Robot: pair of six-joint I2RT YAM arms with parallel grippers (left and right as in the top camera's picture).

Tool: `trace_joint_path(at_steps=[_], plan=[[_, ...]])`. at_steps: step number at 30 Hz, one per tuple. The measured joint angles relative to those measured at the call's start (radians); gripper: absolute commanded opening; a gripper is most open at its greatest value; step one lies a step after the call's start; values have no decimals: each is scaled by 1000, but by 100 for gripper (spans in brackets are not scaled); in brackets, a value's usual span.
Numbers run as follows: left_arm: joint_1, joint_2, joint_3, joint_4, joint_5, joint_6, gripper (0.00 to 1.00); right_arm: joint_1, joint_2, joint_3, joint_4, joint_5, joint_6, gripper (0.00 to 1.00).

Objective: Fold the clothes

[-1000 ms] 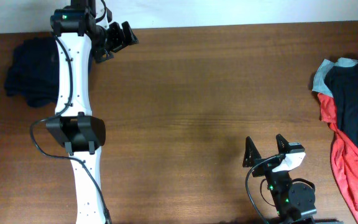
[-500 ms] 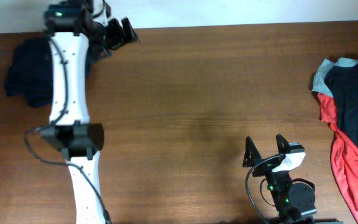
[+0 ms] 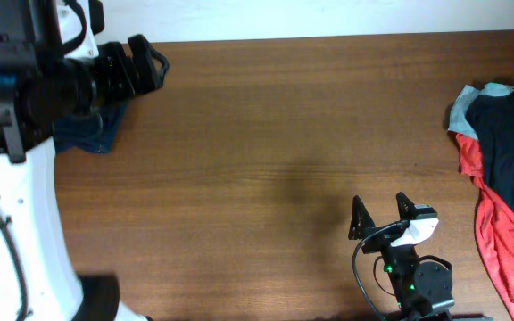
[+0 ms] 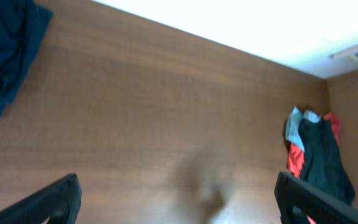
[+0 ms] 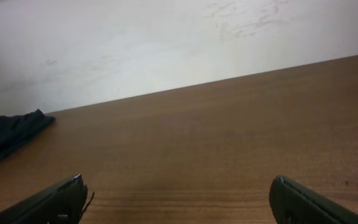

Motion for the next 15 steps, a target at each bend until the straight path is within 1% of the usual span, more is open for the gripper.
trace_joint_path(at_steps=[3, 5, 8, 15], plan=[[0, -119, -269, 198, -11, 1, 99, 0, 0, 0, 0, 0, 0, 99], [0, -208, -483, 370, -22, 3, 99, 0, 0, 0, 0, 0, 0, 99], [0, -315, -742, 560, -38, 3, 100, 0, 0, 0, 0, 0, 0, 99], [0, -497, -1233, 1013, -105, 3, 99, 0, 0, 0, 0, 0, 0, 98]])
